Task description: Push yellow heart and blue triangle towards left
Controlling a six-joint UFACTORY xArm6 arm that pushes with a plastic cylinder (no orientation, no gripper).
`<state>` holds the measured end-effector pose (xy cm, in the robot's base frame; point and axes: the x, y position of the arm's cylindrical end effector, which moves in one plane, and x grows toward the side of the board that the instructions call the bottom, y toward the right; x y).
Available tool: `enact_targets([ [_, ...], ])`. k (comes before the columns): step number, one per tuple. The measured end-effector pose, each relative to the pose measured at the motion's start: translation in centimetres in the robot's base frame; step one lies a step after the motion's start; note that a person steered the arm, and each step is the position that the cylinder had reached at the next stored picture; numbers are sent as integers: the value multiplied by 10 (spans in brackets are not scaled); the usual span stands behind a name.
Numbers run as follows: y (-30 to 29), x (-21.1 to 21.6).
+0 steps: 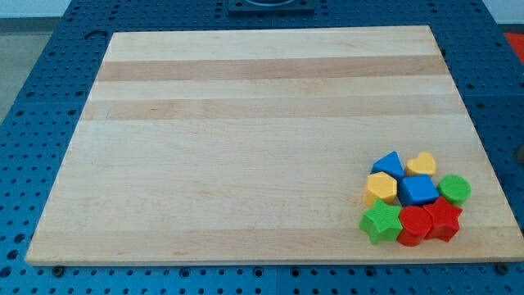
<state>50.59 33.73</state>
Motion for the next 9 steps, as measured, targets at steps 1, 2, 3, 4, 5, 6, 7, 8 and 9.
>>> enact_targets([
  [1, -22, 13],
  [2, -55, 10],
  [3, -85, -11],
  [4, -122, -37],
  [5, -108, -40],
  [6, -64, -31],
  [7, -56, -15],
  [8, -79, 1],
  [9, -124, 8],
])
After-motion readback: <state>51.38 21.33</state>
